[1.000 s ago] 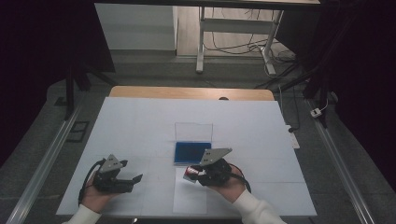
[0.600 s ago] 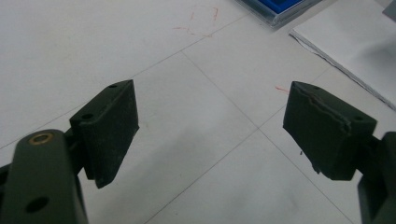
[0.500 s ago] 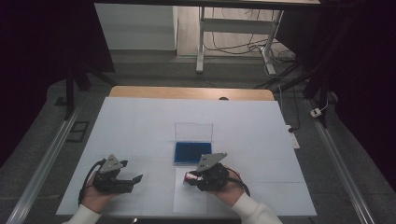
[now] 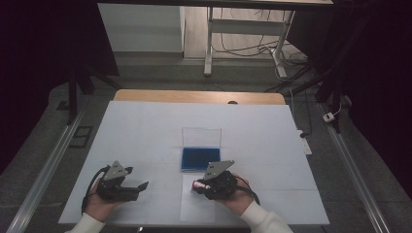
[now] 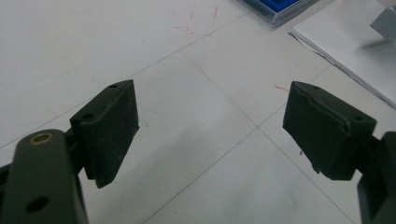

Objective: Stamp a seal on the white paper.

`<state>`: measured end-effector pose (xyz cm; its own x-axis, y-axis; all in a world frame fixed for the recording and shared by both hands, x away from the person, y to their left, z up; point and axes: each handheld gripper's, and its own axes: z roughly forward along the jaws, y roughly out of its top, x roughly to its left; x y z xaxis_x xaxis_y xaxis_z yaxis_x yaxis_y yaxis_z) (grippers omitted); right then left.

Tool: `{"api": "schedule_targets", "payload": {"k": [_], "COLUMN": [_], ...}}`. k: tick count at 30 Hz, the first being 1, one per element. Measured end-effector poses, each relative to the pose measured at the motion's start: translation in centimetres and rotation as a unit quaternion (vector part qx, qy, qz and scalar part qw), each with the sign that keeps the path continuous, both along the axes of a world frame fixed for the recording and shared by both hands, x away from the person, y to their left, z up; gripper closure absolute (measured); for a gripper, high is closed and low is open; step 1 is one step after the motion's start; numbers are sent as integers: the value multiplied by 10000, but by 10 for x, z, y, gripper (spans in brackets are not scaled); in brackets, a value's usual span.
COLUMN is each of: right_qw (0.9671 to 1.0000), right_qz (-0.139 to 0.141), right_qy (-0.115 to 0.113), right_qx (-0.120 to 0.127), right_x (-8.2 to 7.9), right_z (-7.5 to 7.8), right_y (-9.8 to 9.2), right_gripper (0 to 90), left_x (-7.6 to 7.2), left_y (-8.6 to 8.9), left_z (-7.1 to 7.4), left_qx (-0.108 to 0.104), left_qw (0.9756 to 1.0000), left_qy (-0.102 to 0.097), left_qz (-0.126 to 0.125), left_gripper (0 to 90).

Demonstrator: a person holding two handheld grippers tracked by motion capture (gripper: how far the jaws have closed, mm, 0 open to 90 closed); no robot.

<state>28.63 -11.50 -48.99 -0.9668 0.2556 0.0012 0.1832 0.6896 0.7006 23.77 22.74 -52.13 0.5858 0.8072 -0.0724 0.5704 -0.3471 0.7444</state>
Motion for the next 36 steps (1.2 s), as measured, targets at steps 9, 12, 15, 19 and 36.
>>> {"api": "schedule_targets", "payload": {"k": [9, 12, 15, 19, 36], "right_qw": [10000, 9999, 9999, 9998, 9995], "right_qz": [4, 19, 20, 4, 6], "right_qy": [-34, -54, -73, -97, -155], "right_qx": [-63, -97, -119, -151, -263], "right_x": [0, 0, 0, 0, -1], "right_z": [-5, -6, -7, -7, -10], "right_y": [2, 2, 3, 3, 4], "right_gripper": [700, 700, 700, 700, 700], "left_x": [0, 0, 0, 0, 0], "left_y": [0, 0, 0, 0, 0], "left_z": [0, 0, 0, -1, -1], "left_qx": [1, -1, -3, -6, 9], "left_qw": [10000, 10000, 10000, 10000, 10000], "left_qy": [2, 8, 7, 6, 12], "left_qz": [-2, -1, 8, 9, -4], "left_gripper": [180, 180, 180, 180, 181]}}
